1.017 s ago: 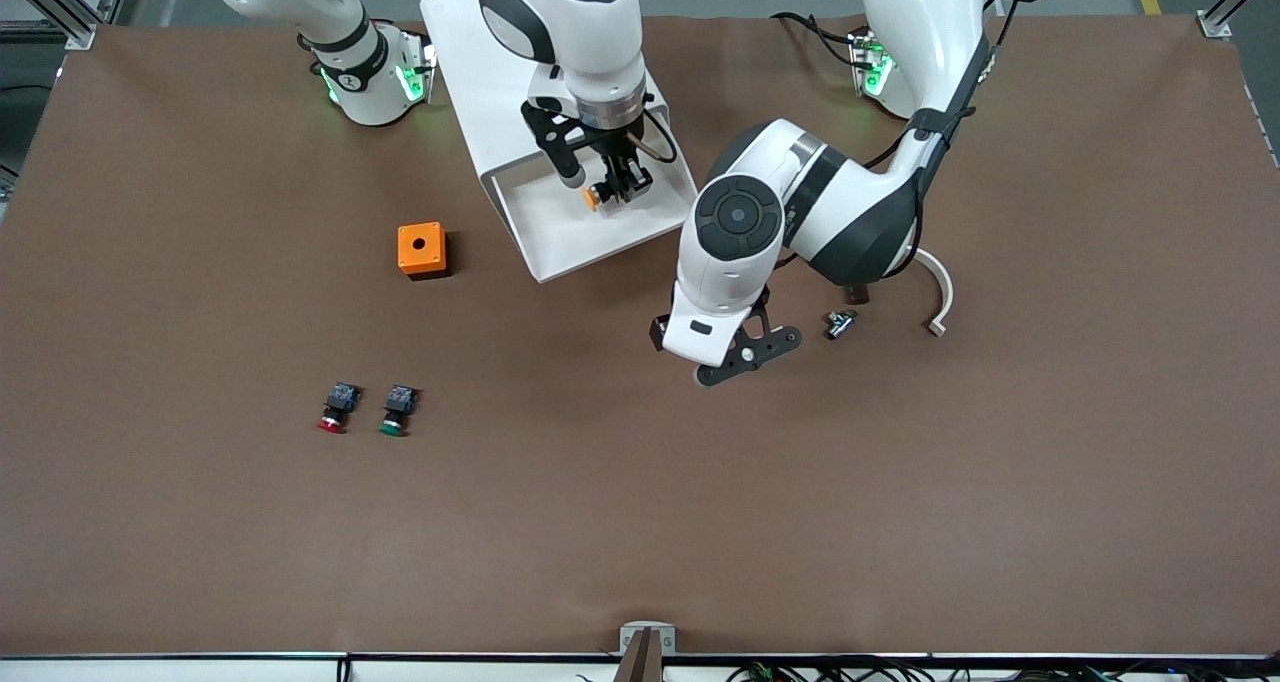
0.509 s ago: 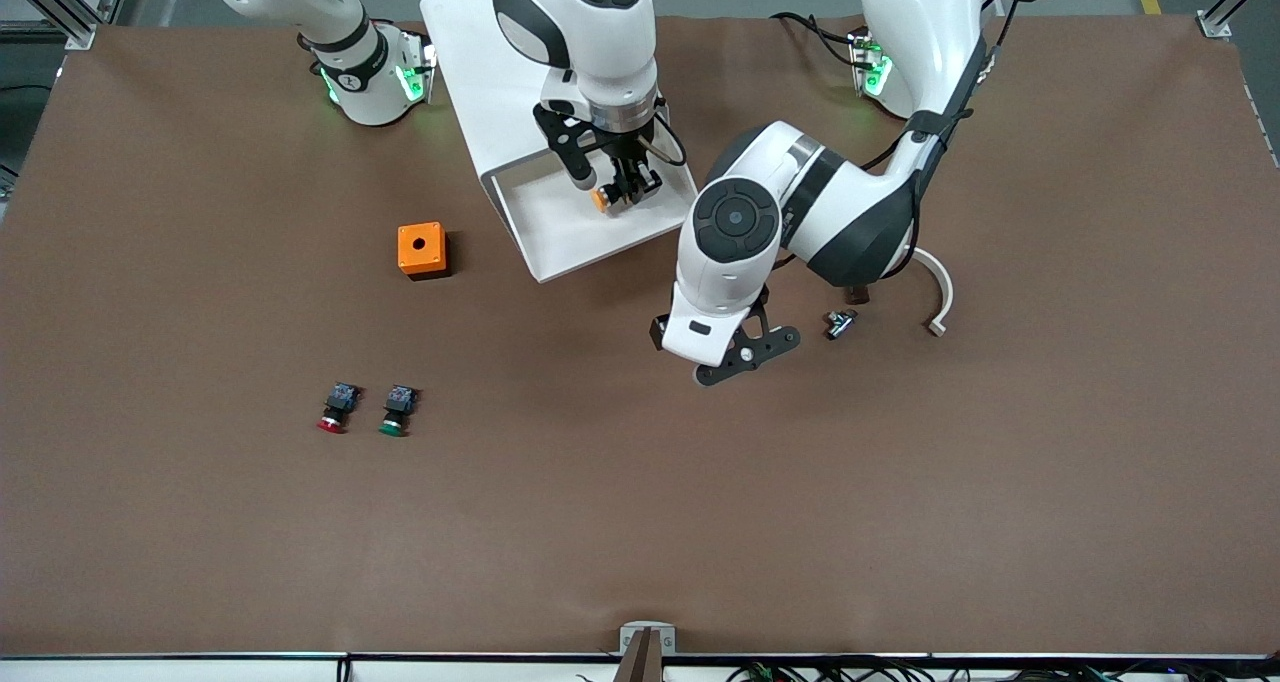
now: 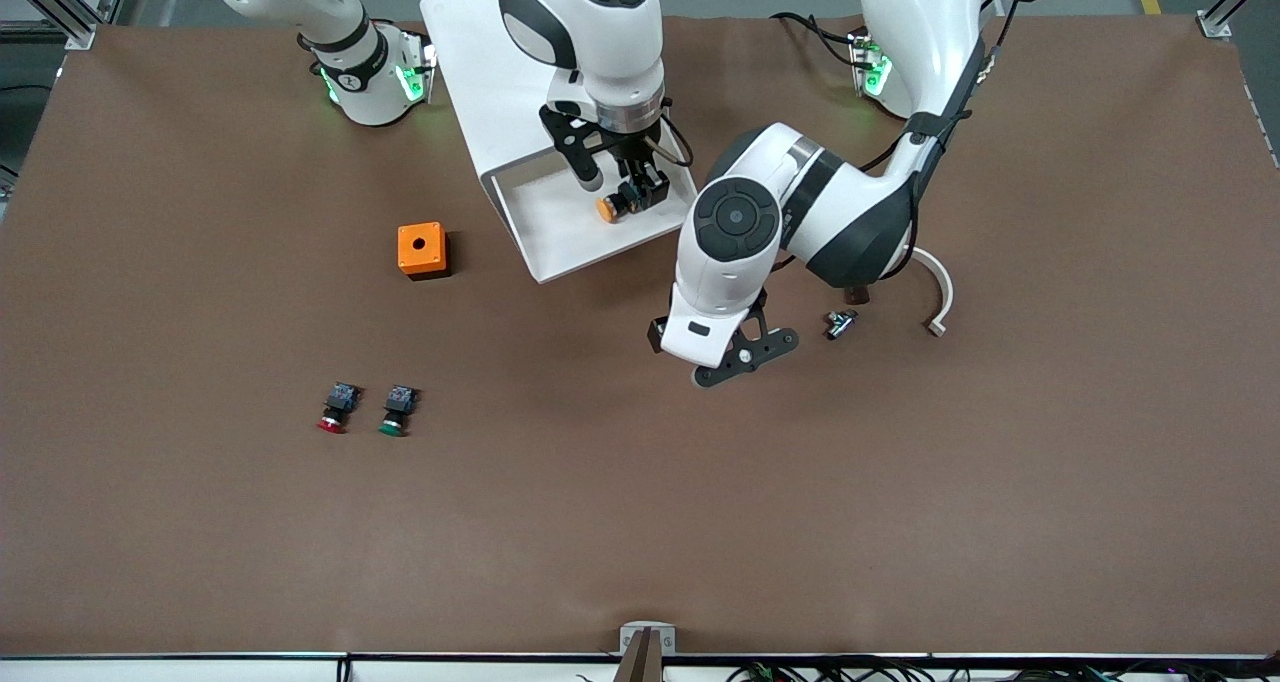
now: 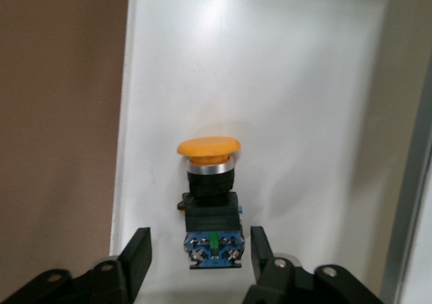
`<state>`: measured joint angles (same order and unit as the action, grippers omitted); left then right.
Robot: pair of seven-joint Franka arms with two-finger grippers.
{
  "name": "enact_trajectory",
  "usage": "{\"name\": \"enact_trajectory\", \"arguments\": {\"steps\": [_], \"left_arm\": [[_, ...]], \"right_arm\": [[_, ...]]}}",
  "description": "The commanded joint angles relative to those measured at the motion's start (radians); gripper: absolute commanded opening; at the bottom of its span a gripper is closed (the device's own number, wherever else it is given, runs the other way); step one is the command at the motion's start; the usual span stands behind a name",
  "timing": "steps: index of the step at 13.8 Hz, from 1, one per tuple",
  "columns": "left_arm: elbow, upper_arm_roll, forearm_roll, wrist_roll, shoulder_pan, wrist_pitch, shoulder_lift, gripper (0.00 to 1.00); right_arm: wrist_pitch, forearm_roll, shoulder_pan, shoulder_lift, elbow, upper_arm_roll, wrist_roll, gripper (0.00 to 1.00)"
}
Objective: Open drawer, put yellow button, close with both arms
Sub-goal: 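Lower the yellow button into the drawer and open the right gripper, then raise the right gripper away while the left gripper pushes the drawer shut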
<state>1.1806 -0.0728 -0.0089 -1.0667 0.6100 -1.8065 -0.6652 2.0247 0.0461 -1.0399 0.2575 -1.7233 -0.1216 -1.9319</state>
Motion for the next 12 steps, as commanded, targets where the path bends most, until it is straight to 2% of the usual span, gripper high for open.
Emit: {"name": "enact_trajectory", "arguments": {"steps": [1,3,5,12], "left_arm": [[0.017,0.010,0.026,-0.015,0.019,-0.014,0.012,0.99],[0.017,0.008,0.021,-0.013,0.030,-0.014,0.012,0.99],[0.017,0.002,0.010,-0.015,0.053,-0.016,0.010,0.99],[0.022,0.001,0.012,-0.025,0.132,-0.016,0.003,0.99]], "right_arm": [[-0.174,-0.005,0.053,0.008,0.127,-0.010,0.193,1.00],[-0.306,-0.002,0.148,0.002,0.201,-0.012,0.408,1.00],[-0.381,-0.003,0.252,-0.029,0.212,-0.013,0.639,1.00],[-0.494,-0.015,0.666,-0.121,0.208,-0.015,1.441,1.00]]}}
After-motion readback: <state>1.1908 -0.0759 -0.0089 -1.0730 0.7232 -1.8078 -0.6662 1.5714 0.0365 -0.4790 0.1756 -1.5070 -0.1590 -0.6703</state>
